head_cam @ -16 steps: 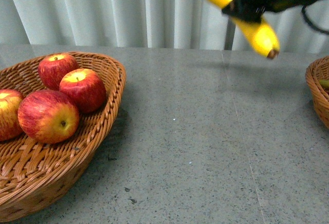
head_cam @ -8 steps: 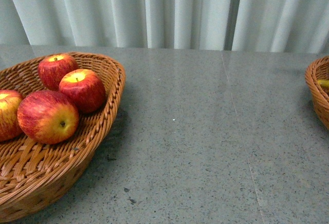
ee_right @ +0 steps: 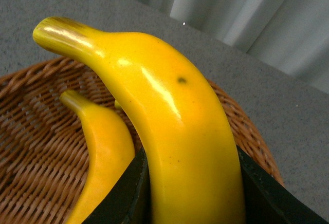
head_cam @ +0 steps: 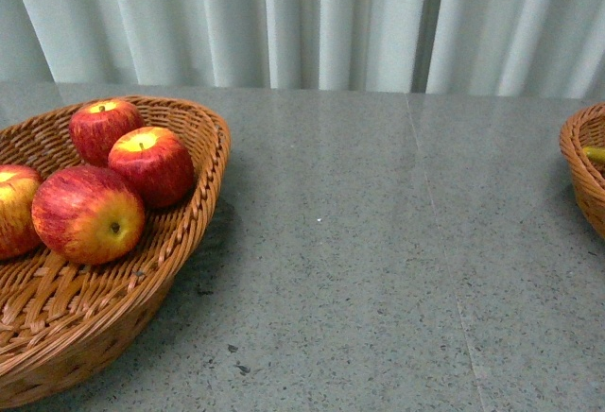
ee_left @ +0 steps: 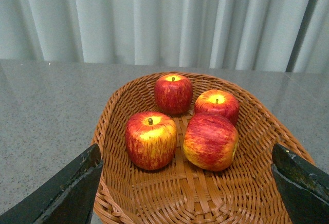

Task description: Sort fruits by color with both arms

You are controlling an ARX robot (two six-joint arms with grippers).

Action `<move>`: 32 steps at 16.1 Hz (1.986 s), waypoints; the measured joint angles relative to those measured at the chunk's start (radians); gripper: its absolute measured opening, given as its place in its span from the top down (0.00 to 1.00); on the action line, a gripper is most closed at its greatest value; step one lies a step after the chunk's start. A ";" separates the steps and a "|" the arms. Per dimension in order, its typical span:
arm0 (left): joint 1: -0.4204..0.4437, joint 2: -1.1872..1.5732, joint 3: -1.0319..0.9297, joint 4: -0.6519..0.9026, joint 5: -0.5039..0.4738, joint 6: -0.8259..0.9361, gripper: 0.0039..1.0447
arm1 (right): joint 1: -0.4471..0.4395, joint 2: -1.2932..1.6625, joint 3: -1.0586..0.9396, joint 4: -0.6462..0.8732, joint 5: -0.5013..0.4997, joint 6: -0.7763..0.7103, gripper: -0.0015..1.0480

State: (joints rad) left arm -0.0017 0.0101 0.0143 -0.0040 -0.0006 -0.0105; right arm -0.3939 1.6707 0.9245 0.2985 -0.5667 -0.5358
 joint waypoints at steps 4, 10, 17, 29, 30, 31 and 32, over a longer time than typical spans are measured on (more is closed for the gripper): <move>0.000 0.000 0.000 0.000 0.000 0.000 0.06 | -0.005 -0.028 0.001 -0.061 -0.006 -0.040 0.24; 0.000 0.000 0.000 0.000 0.000 0.000 0.06 | 0.055 -0.245 -0.041 0.197 -0.149 0.289 0.06; 0.000 0.000 0.000 0.000 0.000 0.000 0.06 | 0.115 -0.892 -0.601 0.106 0.282 0.539 0.51; 0.000 0.000 0.000 0.000 0.000 0.000 0.06 | 0.394 -1.413 -0.883 -0.087 0.567 0.536 0.98; 0.000 0.000 0.000 0.000 0.000 0.000 0.06 | 0.394 -1.428 -0.887 -0.097 0.566 0.536 0.98; 0.000 0.000 0.000 0.000 0.000 0.000 0.06 | 0.394 -1.448 -0.907 -0.070 0.567 0.536 0.98; 0.000 0.000 0.000 0.000 0.000 0.000 0.06 | 0.394 -1.467 -0.912 -0.103 0.567 0.536 0.98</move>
State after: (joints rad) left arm -0.0017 0.0101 0.0143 -0.0040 -0.0006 -0.0109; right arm -0.0002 0.2035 0.0124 0.1955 0.0002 -0.0002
